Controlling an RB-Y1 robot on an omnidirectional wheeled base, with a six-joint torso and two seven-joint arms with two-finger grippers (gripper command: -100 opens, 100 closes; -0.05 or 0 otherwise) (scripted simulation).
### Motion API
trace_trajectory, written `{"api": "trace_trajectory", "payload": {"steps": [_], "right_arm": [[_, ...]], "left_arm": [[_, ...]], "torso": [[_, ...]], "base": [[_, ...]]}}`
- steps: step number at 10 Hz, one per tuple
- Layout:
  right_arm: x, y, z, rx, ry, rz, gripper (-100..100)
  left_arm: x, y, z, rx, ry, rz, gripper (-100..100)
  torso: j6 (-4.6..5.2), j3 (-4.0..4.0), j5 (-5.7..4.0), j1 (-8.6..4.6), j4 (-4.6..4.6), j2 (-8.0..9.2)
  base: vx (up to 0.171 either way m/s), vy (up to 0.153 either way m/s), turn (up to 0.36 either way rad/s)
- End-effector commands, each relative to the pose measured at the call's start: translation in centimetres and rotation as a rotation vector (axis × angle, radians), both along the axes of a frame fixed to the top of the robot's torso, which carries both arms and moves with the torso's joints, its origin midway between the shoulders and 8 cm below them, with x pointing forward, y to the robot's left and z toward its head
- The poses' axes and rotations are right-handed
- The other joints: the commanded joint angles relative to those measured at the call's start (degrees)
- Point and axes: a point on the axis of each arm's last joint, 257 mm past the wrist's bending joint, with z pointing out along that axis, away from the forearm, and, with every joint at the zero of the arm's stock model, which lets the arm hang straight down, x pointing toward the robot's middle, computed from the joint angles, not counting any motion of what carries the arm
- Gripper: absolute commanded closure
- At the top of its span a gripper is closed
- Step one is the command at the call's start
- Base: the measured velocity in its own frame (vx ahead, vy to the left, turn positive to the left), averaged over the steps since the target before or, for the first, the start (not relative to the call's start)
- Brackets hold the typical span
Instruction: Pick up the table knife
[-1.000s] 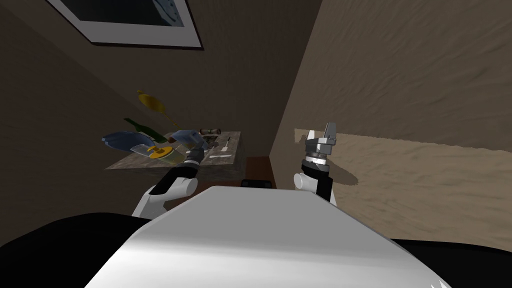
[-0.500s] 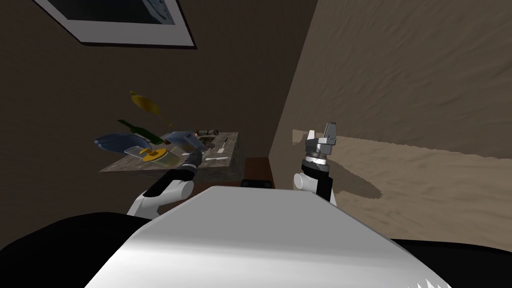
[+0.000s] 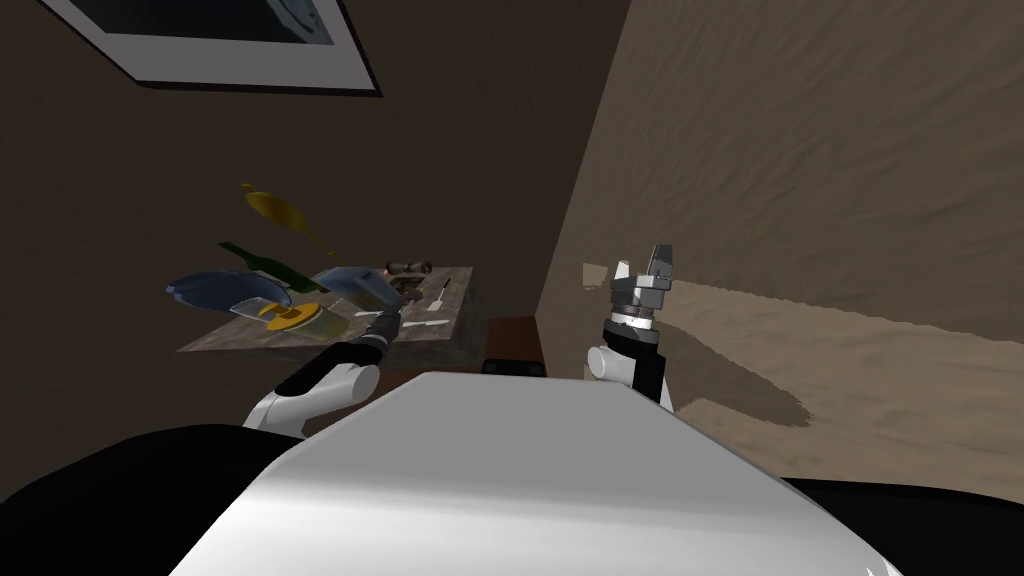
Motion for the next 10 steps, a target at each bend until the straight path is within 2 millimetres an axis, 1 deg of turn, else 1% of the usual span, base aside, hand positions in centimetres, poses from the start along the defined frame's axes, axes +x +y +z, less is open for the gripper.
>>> {"api": "trace_trajectory", "payload": {"steps": [1,2,3,4,5,6,8,9,10], "right_arm": [[0.0,0.0,0.0,0.0,0.0,0.0,0],[0.0,0.0,0.0,0.0,0.0,0.0,0],[0.0,0.0,0.0,0.0,0.0,0.0,0],[0.0,0.0,0.0,0.0,0.0,0.0,0],[0.0,0.0,0.0,0.0,0.0,0.0,0],[0.0,0.0,0.0,0.0,0.0,0.0,0],[0.0,0.0,0.0,0.0,0.0,0.0,0],[0.0,0.0,0.0,0.0,0.0,0.0,0],[0.0,0.0,0.0,0.0,0.0,0.0,0]], "left_arm": [[-2.5,1.1,-2.0,-0.017,0.082,0.032,-100],[-2.8,1.1,-2.6,-0.026,0.106,0.037,-100],[-4.5,2.0,-3.4,-0.032,0.149,0.059,-100],[-4.9,1.9,-4.1,-0.044,0.178,0.064,-100],[-5.0,1.9,-4.3,-0.047,0.185,0.065,-100],[-6.9,2.6,-5.3,-0.059,0.237,0.087,-100],[-7.3,2.5,-5.8,-0.07,0.263,0.092,-100],[-9.4,3.1,-6.8,-0.086,0.318,0.113,-100],[-9.7,3.0,-7.2,-0.095,0.337,0.116,-100]], "torso": [[0.0,0.0,0.0,0.0,0.0,0.0],[-0.01,-0.06,0.01,0.01,-0.02,-0.12],[-0.01,-0.05,0.01,0.03,-0.02,-0.08],[0.0,-0.07,0.01,0.02,-0.02,-0.12],[0.01,-0.07,0.02,0.1,-0.03,-0.12],[0.0,0.01,0.04,0.19,0.0,0.04],[0.0,-0.03,0.04,0.17,-0.01,-0.04],[0.0,0.05,0.05,0.2,0.02,0.1],[0.0,0.02,0.04,0.17,0.01,0.03]], "base": [[0.127,-0.057,-0.008],[0.108,-0.041,0.0],[0.121,-0.052,-0.014],[0.116,-0.031,0.001],[0.054,-0.001,0.0],[0.099,-0.019,-0.023],[0.072,-0.008,0.0],[0.085,-0.015,-0.021],[0.104,-0.013,-0.005]]}}
